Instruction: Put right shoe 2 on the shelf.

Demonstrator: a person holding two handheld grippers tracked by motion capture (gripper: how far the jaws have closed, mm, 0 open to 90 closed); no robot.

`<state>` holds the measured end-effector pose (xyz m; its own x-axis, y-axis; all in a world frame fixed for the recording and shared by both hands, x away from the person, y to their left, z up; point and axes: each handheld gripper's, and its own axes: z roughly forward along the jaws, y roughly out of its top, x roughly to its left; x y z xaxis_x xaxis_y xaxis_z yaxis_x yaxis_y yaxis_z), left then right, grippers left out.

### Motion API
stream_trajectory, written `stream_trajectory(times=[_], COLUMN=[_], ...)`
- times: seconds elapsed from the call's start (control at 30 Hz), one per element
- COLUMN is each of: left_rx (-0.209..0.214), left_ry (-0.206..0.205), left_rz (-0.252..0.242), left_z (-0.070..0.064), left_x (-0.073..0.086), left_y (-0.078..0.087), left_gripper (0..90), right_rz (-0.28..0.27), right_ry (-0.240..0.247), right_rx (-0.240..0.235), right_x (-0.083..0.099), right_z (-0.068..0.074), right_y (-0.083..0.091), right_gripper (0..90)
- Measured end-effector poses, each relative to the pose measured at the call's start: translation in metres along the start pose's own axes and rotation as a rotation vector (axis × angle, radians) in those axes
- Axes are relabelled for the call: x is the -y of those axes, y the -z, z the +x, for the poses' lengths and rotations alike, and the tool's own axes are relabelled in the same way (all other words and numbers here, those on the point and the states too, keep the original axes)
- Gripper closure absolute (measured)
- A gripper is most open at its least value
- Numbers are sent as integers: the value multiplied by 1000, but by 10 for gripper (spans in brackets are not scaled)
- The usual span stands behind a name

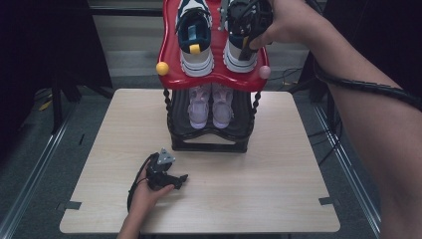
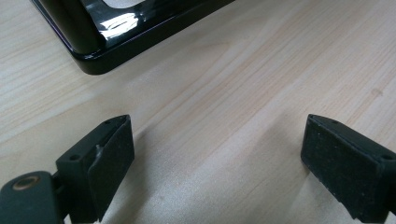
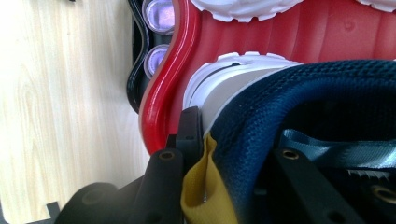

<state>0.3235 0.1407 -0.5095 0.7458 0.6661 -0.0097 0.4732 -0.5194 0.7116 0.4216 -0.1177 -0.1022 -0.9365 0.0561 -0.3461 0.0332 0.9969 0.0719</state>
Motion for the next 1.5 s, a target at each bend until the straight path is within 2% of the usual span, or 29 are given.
stream_trajectory(times=[0.1,0.23,0.53,0.77,1.5], left_rx=[0,0,0,0,0], left_ry=[0,-1,0,0,0], left_rz=[0,0,0,0,0], left_z=[0,0,0,0,0], left_x=[0,0,0,0,0], left_y=[0,0,0,0,0], left_gripper=[92,92,92,92,92], right_rz=[0,-1,7,5,-12], right_ry=[7,20,13,37,19], right_rx=[-11,-4,-7,-10,-13], right_x=[-2,-5,-10,-14,-15], right_z=[-2,-4,-6,-8,-7], right_y=[-4,-8,-14,-16,-17], right_gripper=[734,732,723,720,714])
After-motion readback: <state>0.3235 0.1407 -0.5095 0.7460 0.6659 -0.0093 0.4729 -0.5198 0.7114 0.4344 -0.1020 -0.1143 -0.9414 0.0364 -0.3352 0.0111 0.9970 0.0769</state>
